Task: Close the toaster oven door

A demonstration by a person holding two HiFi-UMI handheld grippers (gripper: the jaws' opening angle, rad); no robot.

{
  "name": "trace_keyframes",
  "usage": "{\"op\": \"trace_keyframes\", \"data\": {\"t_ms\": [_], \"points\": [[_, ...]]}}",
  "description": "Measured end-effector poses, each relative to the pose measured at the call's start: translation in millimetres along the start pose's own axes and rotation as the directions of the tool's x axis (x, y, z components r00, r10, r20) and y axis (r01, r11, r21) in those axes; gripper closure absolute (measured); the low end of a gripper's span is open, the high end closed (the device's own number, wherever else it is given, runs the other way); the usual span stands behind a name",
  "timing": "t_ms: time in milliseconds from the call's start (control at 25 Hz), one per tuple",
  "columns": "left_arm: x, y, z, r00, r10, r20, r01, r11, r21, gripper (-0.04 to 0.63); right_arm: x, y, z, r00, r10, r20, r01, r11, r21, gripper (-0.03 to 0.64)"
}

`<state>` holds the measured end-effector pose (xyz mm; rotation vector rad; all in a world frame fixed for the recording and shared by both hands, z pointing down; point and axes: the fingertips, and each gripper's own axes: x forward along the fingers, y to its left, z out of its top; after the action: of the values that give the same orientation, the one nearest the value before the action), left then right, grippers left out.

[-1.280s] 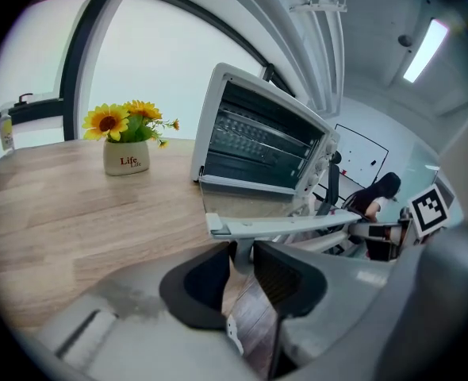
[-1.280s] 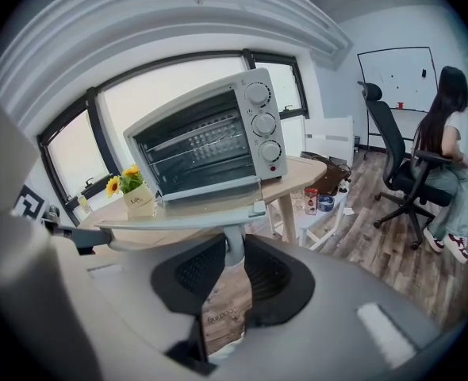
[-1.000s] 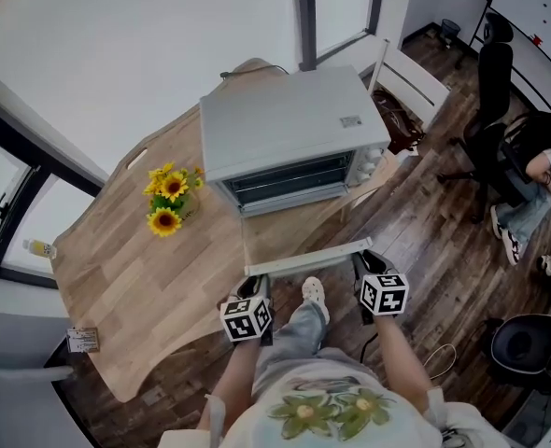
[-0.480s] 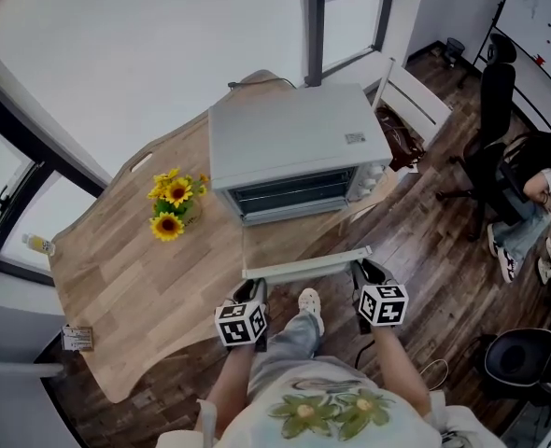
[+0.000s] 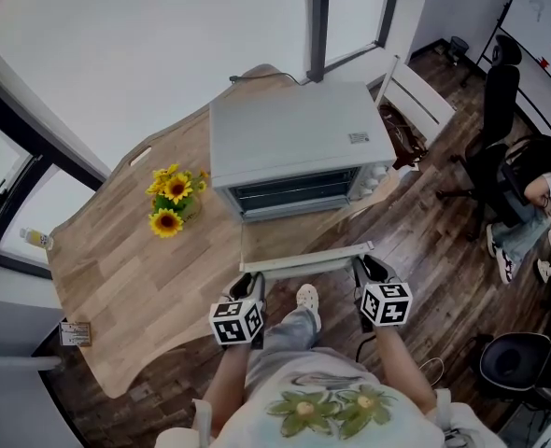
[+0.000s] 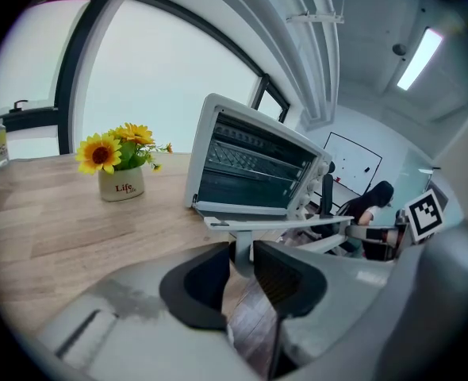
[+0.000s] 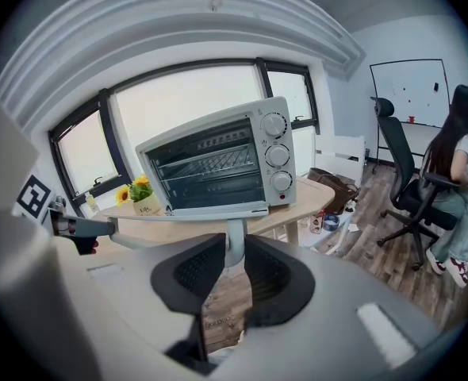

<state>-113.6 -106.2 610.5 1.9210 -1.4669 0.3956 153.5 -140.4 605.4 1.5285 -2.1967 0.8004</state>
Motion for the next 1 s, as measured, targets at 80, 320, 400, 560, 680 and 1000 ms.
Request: {"op": "trace_keyframes", "data": {"t_ms": [80, 320, 400, 560, 680, 1000], "points": [[-0.7, -0.8, 2.1, 1.0, -0.002, 0.001, 0.002, 1.0, 0.002, 0.489, -0.7, 0.4, 2.3, 1.0, 0.0, -0.001, 0.0, 1.0, -0.005, 0.537], [-3.5, -0.6, 13.2, 1.0, -0.008, 0.023, 0.009, 1.0, -0.004, 0.488, -1.3, 3.7, 13.2, 1.0, -0.003, 0.005, 0.003, 1.0, -0.015, 0.536], [-3.6, -2.1, 16.2, 1.0, -0.011, 0.023, 0.011, 1.0, 0.0, 0.488, -2.2, 3.5, 16.5, 1.0, -0.005, 0.008, 0.005, 1.0, -0.018, 0.536], [-6.0, -3.0, 22.3, 0.999, -0.014, 0.031, 0.014, 1.0, 0.008, 0.488, -4.1, 5.4, 22.9, 1.0, -0.007, 0.019, 0.007, 1.0, -0.021, 0.535], [-6.1, -3.3, 27.0, 0.999, -0.017, 0.039, 0.017, 1.0, 0.006, 0.488, -3.3, 5.6, 27.9, 1.0, -0.004, 0.023, 0.004, 1.0, -0.024, 0.535], [-7.3, -4.7, 36.9, 0.998, -0.024, 0.054, 0.023, 1.0, 0.013, 0.488, -3.7, 6.9, 37.4, 1.0, -0.009, 0.028, 0.01, 1.0, -0.027, 0.535]]}}
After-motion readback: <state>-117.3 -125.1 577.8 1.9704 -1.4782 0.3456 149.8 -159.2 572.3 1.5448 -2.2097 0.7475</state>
